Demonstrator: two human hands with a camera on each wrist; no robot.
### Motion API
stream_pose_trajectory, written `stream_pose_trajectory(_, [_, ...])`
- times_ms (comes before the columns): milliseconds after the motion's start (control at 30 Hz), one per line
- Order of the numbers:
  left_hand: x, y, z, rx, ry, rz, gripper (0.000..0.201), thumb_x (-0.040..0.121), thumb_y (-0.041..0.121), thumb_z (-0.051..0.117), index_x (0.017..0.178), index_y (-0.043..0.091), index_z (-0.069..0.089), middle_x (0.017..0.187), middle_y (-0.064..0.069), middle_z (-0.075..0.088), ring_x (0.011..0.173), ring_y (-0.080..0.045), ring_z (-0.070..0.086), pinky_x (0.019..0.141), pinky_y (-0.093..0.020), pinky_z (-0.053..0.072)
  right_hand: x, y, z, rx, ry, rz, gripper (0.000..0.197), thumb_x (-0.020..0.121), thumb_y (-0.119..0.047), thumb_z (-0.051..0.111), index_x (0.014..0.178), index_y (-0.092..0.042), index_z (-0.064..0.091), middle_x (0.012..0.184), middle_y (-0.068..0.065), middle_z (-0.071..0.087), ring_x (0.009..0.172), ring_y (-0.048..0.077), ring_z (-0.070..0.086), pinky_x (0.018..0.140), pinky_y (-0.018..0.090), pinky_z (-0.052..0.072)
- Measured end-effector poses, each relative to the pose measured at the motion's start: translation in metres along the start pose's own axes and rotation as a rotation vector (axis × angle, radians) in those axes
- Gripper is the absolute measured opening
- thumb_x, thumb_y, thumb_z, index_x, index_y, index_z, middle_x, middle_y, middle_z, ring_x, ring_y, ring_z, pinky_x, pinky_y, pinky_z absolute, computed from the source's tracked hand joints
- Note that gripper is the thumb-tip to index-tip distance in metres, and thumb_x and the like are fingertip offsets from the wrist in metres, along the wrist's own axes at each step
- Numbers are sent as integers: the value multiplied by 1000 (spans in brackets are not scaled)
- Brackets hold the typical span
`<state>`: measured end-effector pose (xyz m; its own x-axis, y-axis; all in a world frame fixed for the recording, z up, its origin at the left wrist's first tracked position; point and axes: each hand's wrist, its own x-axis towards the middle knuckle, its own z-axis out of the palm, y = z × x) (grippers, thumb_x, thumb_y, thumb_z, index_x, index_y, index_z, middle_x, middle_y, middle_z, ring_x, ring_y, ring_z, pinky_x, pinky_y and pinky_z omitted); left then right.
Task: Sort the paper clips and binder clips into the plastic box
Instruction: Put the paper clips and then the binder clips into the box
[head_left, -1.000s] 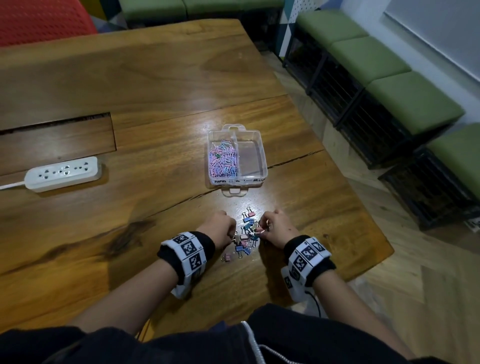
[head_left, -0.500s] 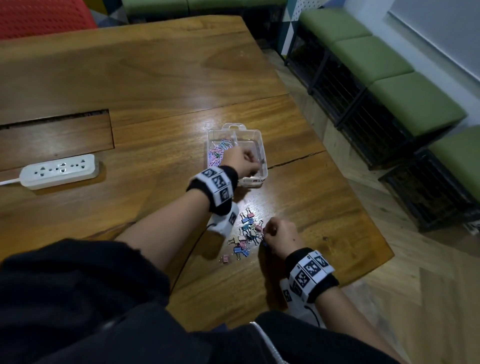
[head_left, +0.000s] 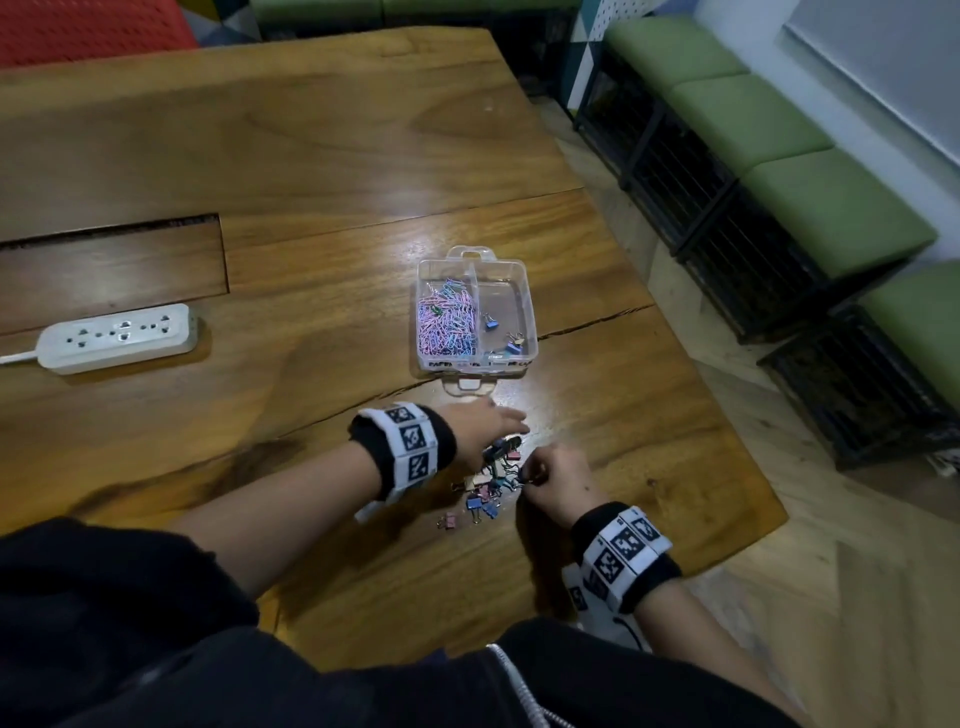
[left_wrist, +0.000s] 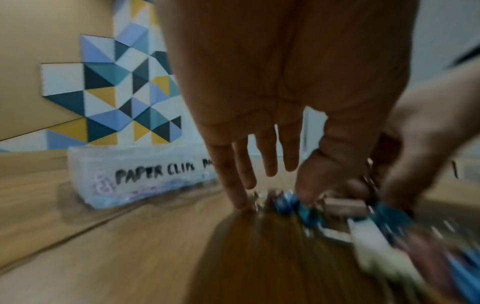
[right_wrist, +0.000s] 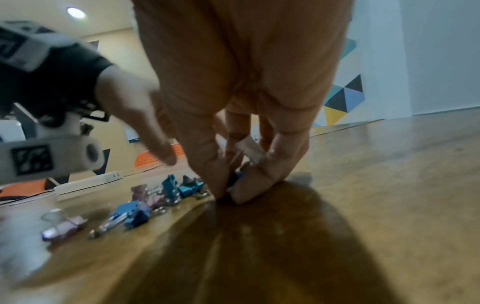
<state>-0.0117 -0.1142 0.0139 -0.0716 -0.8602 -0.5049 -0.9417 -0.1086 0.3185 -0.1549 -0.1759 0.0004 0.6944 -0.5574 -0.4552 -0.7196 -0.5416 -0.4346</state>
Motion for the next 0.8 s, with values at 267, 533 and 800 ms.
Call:
stream_pose_trajectory(267, [-15,2,29,60,149,-132,39,87,15,59,125,20,51,131,-5,46,118,-24,42,95,-37,48,29,-27,-58,218,86,-9,7,81,-6,60,84,-11,57,88,2,57,84,15,56,77,25,50])
stream_pose_trajectory(533, [-25,1,29,-30,206,-226,24,91,9,51,115,12,54,114,-10,52,104,-25,51,89,-37,49,62,-50,-66,300,250,-119,31,83,-16,62,113,-11,55,118,4,53,93,15,56,74,22,52])
stream_pose_trajectory(800, [-31,-12,20,-137,308,-284,12,89,9,49,97,13,57,100,-6,61,96,-23,54,84,-35,48,14,-13,-9,-153,-161,-199,49,74,-23,71,120,-31,55,131,-3,40,121,18,35,104,35,35])
